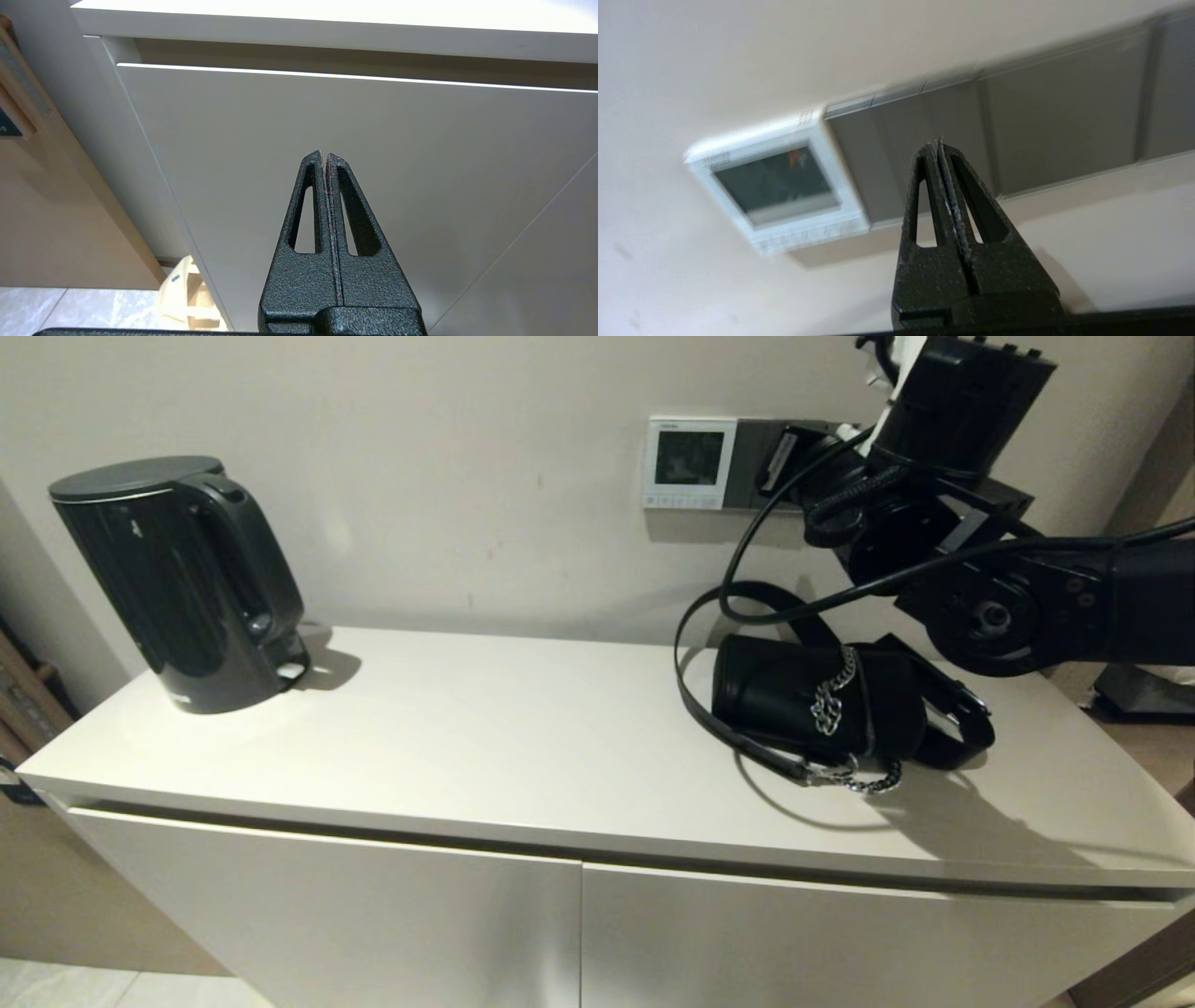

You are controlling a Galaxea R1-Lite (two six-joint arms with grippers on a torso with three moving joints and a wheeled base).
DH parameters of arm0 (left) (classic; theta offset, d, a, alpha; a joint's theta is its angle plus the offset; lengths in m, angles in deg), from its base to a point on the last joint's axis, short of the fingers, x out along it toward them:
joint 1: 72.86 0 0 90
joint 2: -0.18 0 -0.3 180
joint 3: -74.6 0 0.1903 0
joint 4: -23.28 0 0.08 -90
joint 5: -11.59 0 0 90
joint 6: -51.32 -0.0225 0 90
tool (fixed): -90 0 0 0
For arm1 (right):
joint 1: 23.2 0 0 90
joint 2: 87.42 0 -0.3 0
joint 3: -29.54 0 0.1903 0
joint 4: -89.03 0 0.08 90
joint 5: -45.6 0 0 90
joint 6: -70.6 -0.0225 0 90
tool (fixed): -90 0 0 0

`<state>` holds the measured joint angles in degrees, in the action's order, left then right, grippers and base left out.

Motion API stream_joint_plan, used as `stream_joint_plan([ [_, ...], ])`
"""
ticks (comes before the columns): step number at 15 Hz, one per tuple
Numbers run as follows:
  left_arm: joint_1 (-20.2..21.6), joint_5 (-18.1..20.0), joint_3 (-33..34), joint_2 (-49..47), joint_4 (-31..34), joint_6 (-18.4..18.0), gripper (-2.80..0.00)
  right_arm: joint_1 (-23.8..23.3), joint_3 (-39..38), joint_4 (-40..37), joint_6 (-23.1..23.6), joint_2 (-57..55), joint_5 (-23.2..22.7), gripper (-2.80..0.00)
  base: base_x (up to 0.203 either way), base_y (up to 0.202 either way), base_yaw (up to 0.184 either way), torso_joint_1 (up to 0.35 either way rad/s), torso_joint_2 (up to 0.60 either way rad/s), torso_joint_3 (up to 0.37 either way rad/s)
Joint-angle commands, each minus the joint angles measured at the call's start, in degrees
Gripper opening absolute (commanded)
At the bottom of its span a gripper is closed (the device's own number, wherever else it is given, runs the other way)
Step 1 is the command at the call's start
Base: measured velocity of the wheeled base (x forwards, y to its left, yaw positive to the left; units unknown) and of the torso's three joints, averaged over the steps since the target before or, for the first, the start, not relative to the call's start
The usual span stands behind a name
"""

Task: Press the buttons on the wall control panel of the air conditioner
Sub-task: Turn on the central air conditioner

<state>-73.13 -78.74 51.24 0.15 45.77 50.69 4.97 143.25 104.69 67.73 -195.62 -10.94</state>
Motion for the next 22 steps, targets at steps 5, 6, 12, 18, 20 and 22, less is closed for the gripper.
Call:
stream_joint_plan([
  [5, 0.00, -0.02, 0.09, 0.02, 0.00, 0.01, -2.80, 5.06, -0.12, 6.50, 1.92, -4.97, 0.17, -2.80, 0.000, 0.000, 0.000, 0.000, 0.00, 0.000],
  [6, 0.00, -0.02, 0.09, 0.02, 0.00, 0.01, -2.80, 5.19, 0.00, 8.32, 2.39, -6.34, 0.19, -2.80, 0.000, 0.000, 0.000, 0.000, 0.00, 0.000],
  [12, 0.00, -0.02, 0.09, 0.02, 0.00, 0.01, -2.80, 5.17, 5.06, 9.40, 3.27, -9.77, -0.57, -2.80, 0.000, 0.000, 0.000, 0.000, 0.00, 0.000],
  [18, 0.00, -0.02, 0.09, 0.02, 0.00, 0.01, -2.80, 4.51, 8.26, 9.58, 4.85, -13.08, -0.80, -2.80, 0.000, 0.000, 0.000, 0.000, 0.00, 0.000],
  [20, 0.00, -0.02, 0.09, 0.02, 0.00, 0.01, -2.80, 4.35, 8.27, 9.93, 4.89, -13.26, -0.76, -2.80, 0.000, 0.000, 0.000, 0.000, 0.00, 0.000],
  [22, 0.00, -0.02, 0.09, 0.02, 0.00, 0.01, -2.80, 4.27, 8.44, 9.80, 4.89, -13.21, -0.76, -2.80, 0.000, 0.000, 0.000, 0.000, 0.00, 0.000],
])
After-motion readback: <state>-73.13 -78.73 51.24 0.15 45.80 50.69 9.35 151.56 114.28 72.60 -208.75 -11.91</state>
